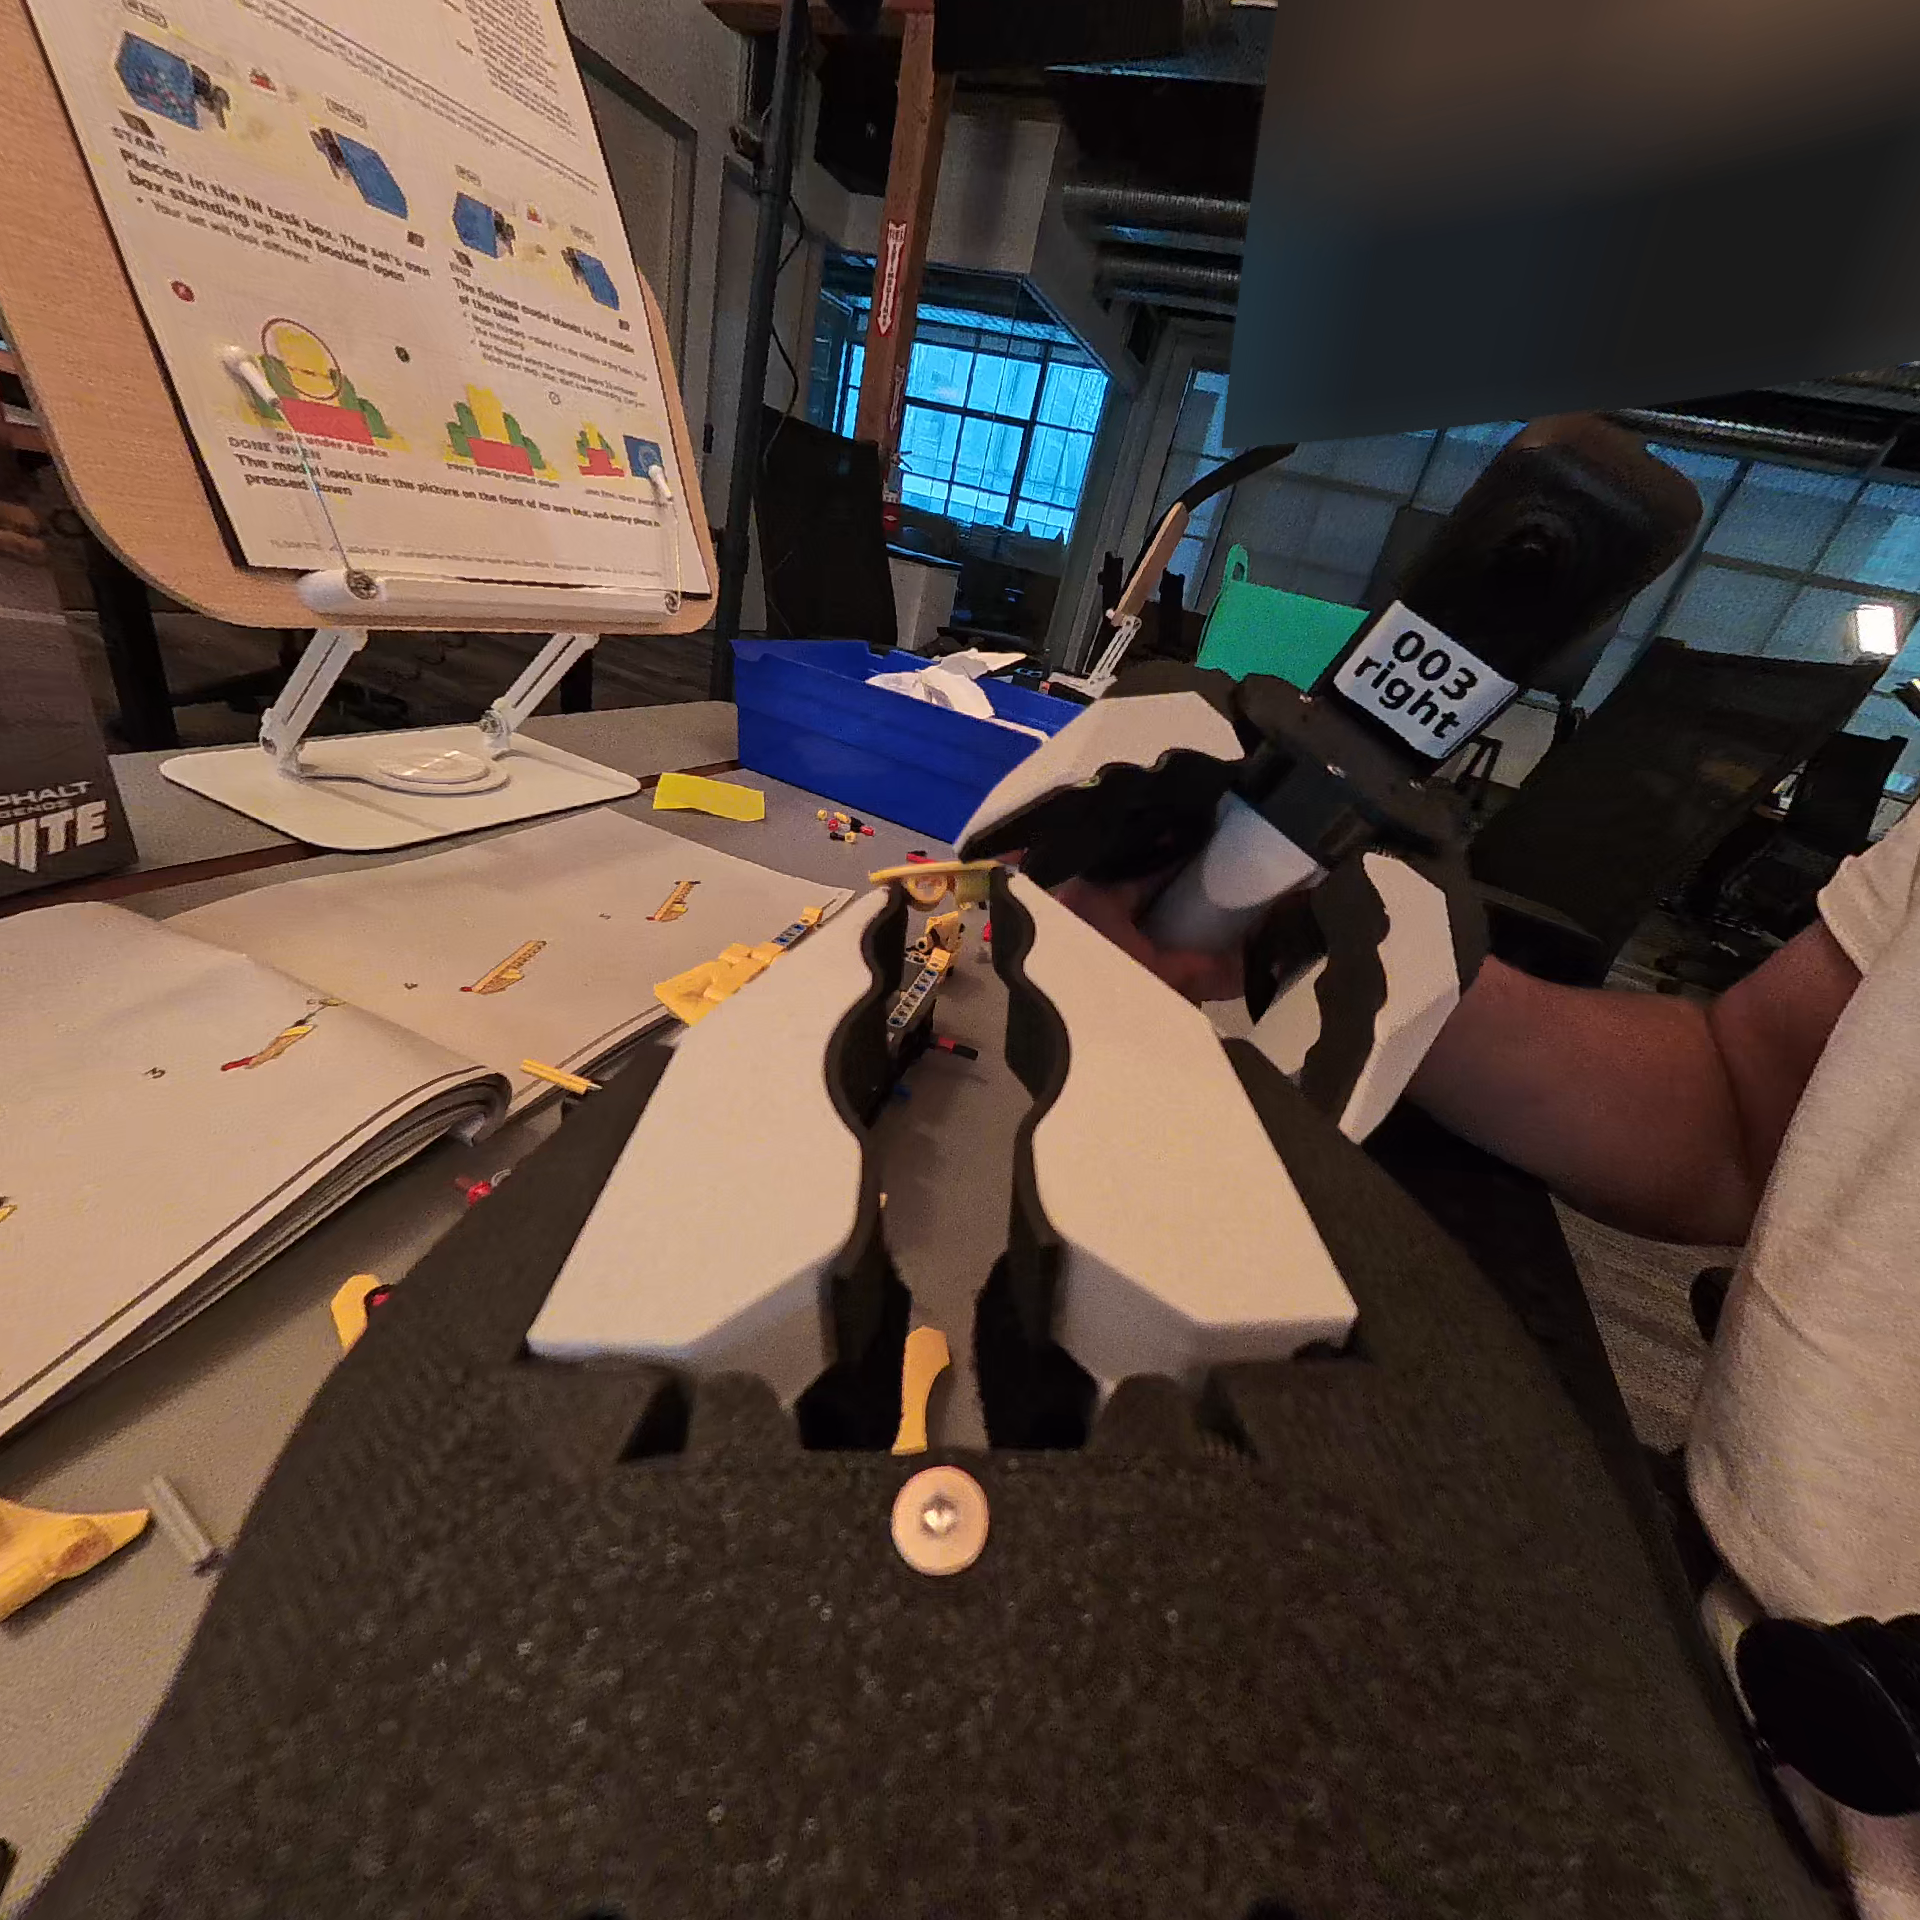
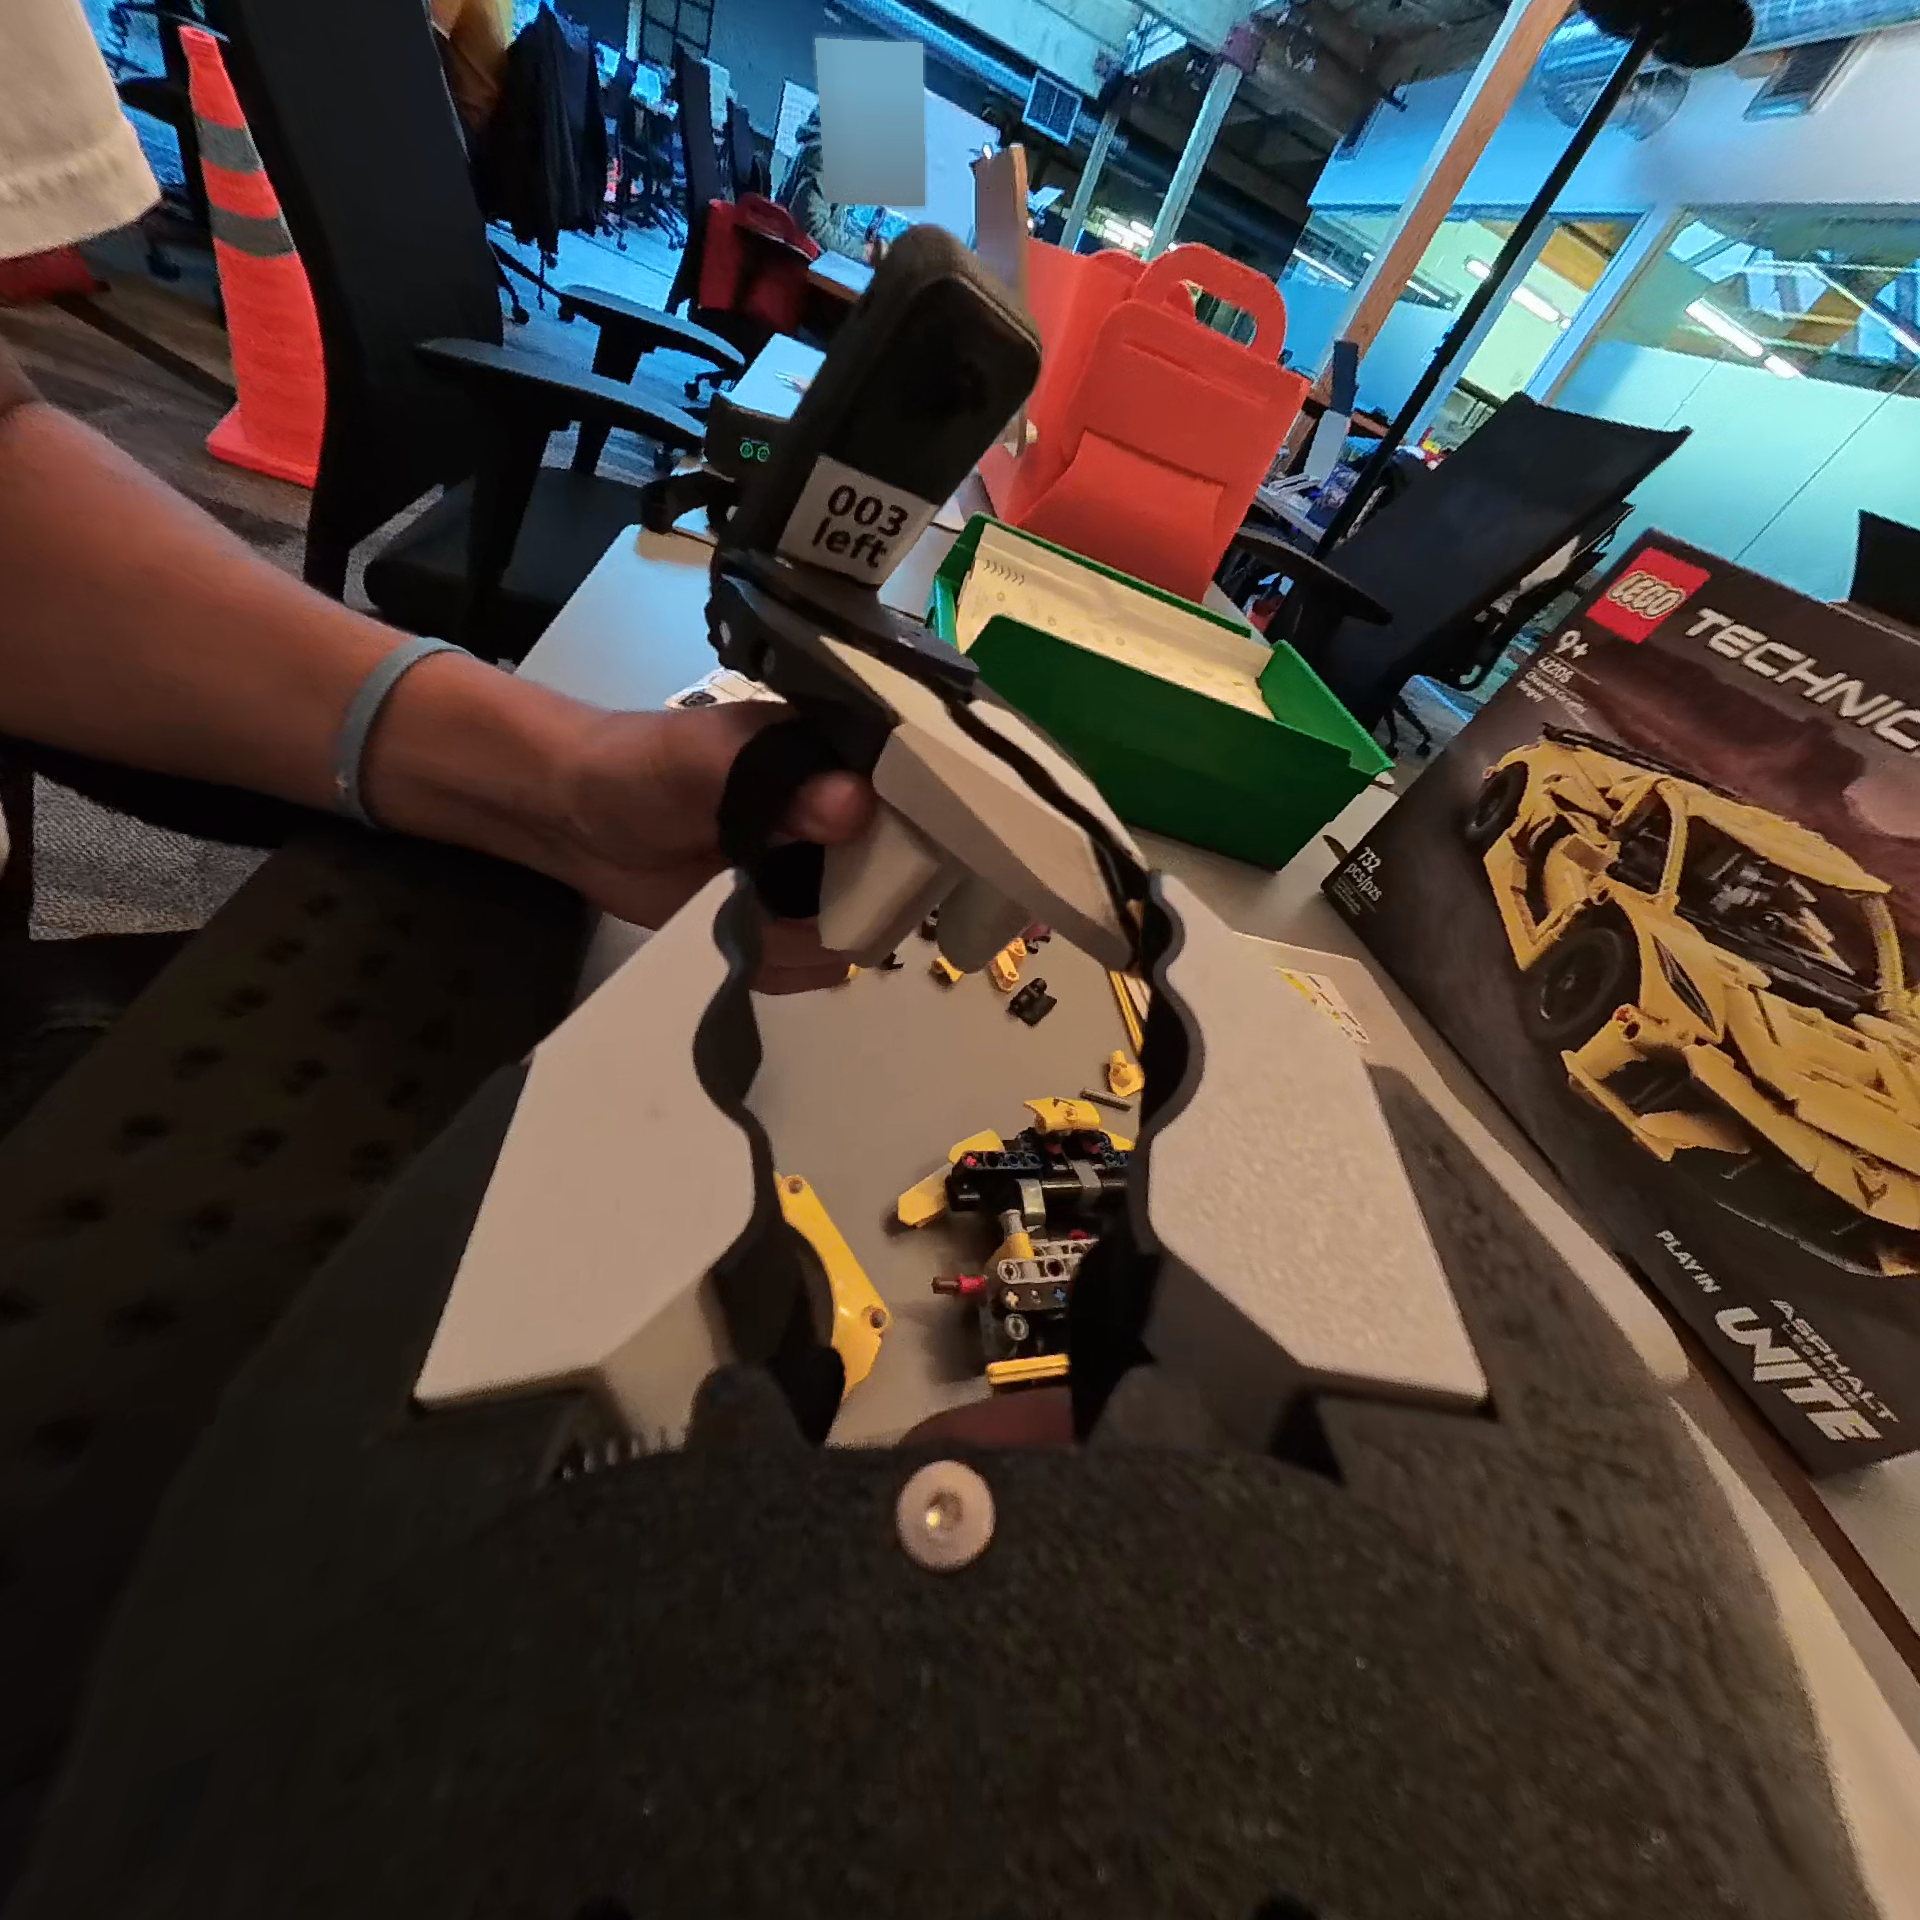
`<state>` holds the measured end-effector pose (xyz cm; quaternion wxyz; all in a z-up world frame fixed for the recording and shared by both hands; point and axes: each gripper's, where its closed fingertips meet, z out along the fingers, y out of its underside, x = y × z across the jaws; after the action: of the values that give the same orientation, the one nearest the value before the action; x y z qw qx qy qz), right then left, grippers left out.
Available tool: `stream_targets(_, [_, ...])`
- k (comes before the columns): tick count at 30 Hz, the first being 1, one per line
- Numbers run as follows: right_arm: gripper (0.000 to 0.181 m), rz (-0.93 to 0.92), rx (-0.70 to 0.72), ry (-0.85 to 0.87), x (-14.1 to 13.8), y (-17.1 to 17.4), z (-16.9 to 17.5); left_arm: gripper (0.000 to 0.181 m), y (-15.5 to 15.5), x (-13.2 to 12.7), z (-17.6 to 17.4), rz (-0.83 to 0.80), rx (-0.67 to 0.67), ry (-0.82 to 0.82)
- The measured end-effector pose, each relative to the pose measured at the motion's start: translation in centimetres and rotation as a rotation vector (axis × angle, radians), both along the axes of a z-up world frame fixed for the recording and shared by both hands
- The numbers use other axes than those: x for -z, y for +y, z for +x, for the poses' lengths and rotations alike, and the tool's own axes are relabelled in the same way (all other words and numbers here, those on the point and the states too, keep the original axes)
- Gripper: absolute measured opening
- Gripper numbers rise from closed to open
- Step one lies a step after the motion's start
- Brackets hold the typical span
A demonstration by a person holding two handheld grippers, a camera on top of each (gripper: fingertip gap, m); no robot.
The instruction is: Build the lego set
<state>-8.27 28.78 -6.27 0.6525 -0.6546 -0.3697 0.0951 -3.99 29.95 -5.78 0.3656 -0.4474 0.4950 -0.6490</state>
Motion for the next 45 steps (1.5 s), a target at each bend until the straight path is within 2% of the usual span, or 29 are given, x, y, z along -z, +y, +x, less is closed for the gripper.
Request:
stream_targets(3, [0.064, -0.003, -0.034, 0.044, -0.7, -0.5, -0.2, 0.015, -0.1, 0.0, 0.0, 0.001, 0.002, -0.001])
stream_targets(6, [0.069, 0.021, 0.008, 0.032, -0.9, 0.0, 0.5, 0.015, -0.1, 0.1, 0.1, 0.005, 0.004, 0.005])
stream_targets(10, [0.067, -0.013, -0.017, 0.016, -0.1, -0.2, -0.1, 0.015, -0.1, 0.2, 0.1, -0.003, 0.009, 0.012])
stream_targets(15, [0.066, 0.007, 0.003, 0.028, -0.7, -0.1, 0.5, 0.015, -0.2, 0.2, 0.1, -0.001, 0.01, 0.013])
stream_targets(21, [0.07, 0.038, 0.06, -0.128, 0.9, 0.4, 0.6, 0.015, 0.1, 0.4, 0.1, -0.072, 0.043, 0.032])
stream_targets(27, [0.072, 0.113, 0.178, -0.414, 2.7, 1.3, 1.2, 0.015, 0.5, 1.4, 0.4, -0.111, 0.049, 0.09])
stream_targets(33, [0.058, 0.179, 0.27, -0.708, 4.0, 1.7, 2.9, 0.016, 0.4, 2.8, 1.0, -0.111, 0.056, 0.162])
stream_targets(35, [0.06, 0.22, 0.304, -0.681, 2.9, 1.6, 3.3, 0.015, 0.4, 2.6, 0.9, -0.096, 0.05, 0.153])
stream_targets(37, [0.067, 0.17, 0.332, -0.663, 2.9, 1.8, 4.1, 0.015, 0.4, 2.5, 0.9, -0.092, 0.049, 0.147])
stream_targets(45, [0.066, 0.156, 0.293, -0.692, 4.8, 1.8, 3.0, 0.015, 0.3, 2.8, 0.8, -0.07, 0.048, 0.163])
